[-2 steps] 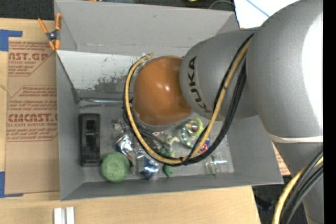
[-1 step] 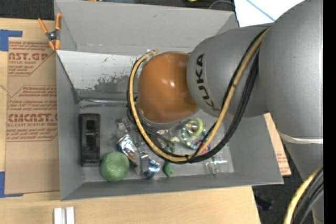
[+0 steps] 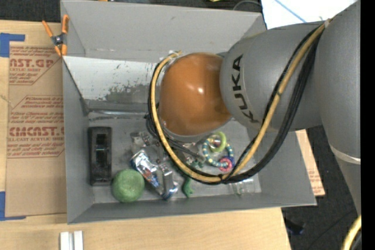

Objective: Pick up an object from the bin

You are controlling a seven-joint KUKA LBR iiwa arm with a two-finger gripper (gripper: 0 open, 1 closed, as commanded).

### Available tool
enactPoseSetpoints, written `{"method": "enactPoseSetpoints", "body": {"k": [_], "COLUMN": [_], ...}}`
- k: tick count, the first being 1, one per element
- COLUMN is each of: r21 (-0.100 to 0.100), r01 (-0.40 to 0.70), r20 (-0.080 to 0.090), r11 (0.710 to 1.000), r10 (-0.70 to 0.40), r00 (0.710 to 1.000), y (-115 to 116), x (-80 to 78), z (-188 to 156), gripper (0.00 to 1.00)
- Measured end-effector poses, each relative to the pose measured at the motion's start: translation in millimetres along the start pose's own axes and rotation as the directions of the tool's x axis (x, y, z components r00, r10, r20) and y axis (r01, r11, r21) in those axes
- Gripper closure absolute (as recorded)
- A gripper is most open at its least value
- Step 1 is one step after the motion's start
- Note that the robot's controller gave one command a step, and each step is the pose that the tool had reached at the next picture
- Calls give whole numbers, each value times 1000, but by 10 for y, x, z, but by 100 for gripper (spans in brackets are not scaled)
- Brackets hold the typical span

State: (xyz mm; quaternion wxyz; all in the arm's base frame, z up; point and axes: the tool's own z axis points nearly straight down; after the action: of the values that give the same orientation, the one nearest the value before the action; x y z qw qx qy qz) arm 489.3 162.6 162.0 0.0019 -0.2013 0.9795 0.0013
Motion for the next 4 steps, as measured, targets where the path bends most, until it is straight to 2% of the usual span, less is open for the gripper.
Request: {"method": "enactPoseSetpoints", "body": {"k": [1,2,3,4], "r21": [-2,3,-1,1], "r01": [-168,-231,-14,114], "r20": [11,-3,6,5], "r11": [986,973,1000,993], "r10": [168,231,14,-114], "r00": [986,973,1000,993], "y": [-170,134,-231,-182], "x": [-220,-134,-366,-321], "z": [567,808,851,871], "gripper": [0,0,0,0]}}
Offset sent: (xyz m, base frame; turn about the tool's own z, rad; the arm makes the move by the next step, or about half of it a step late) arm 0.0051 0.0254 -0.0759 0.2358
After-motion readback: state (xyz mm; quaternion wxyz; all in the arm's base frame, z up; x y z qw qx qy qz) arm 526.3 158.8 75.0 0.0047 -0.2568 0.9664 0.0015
